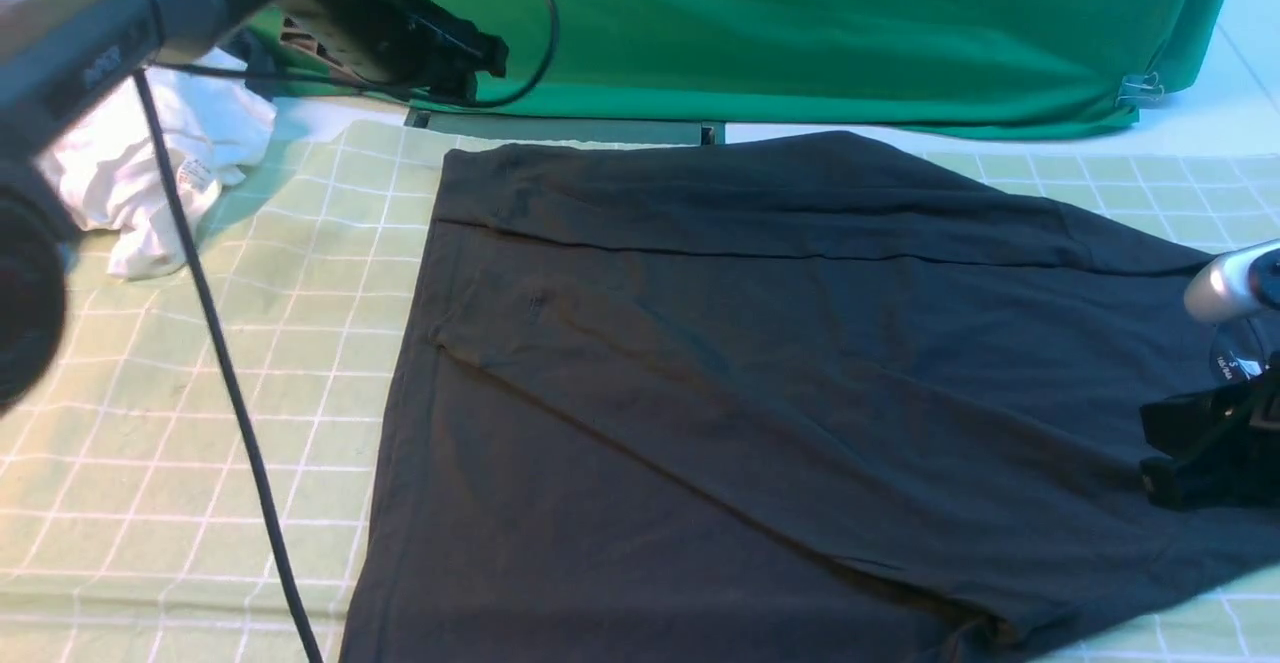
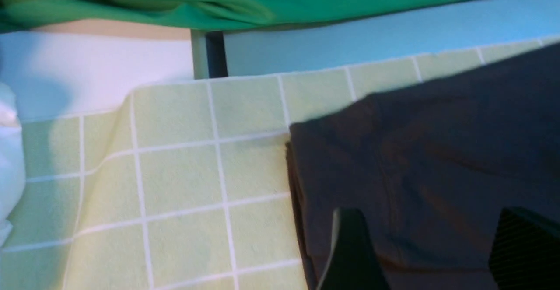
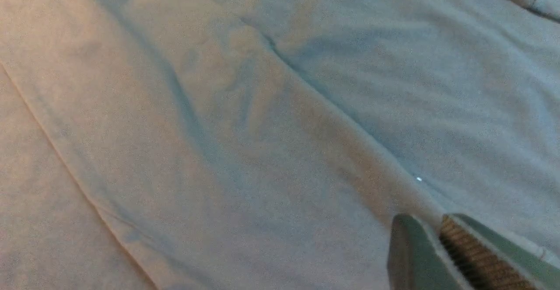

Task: Fold a long-sleeved shirt over a green coffee tablecloth.
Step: 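Grab the top left corner of the dark shirt with the left gripper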

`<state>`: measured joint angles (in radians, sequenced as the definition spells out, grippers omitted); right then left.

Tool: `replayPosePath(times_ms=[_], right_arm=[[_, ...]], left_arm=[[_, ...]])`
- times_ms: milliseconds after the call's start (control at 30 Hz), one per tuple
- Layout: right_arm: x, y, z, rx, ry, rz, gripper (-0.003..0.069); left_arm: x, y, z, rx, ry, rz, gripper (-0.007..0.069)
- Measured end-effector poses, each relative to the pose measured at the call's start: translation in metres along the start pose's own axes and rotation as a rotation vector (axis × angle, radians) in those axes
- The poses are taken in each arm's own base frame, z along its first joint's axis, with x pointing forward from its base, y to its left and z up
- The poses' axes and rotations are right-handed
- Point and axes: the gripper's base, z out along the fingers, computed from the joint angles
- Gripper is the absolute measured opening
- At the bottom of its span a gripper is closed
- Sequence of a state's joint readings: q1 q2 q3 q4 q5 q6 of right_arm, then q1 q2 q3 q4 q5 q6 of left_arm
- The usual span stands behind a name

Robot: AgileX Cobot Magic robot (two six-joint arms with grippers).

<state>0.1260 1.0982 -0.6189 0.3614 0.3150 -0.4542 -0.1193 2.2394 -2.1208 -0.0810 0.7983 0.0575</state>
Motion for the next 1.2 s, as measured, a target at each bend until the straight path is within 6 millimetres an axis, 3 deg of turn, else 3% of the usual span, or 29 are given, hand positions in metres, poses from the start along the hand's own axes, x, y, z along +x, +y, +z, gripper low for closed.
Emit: replayPosePath(times_ms=[333,567,800,1067,1200], right_arm=[[0.008,-0.001,0.021,-0.007,0.089,0.059,0.0142],[0.008,-0.002,0.023,-0.002,0.084,0.068,0.0146],[0.008,-0.002,0.025,-0.002,0.089,0.072,0.0147],[0.009,-0.002,0.025,-0.002,0.090,0.073,0.0148],[0.009,-0.002,0.025,-0.002,0.090,0.074,0.0148]], left_arm=[[0.008,0.003,0.059,0.005,0.083,-0.011,0.0382],[0.012,0.005,0.070,-0.009,0.074,-0.047,0.0437],[0.025,0.006,0.087,-0.006,0.119,-0.073,0.0431],[0.028,0.002,0.093,0.048,0.130,-0.095,0.0300],[0.028,0.002,0.093,0.047,0.128,-0.092,0.0122]])
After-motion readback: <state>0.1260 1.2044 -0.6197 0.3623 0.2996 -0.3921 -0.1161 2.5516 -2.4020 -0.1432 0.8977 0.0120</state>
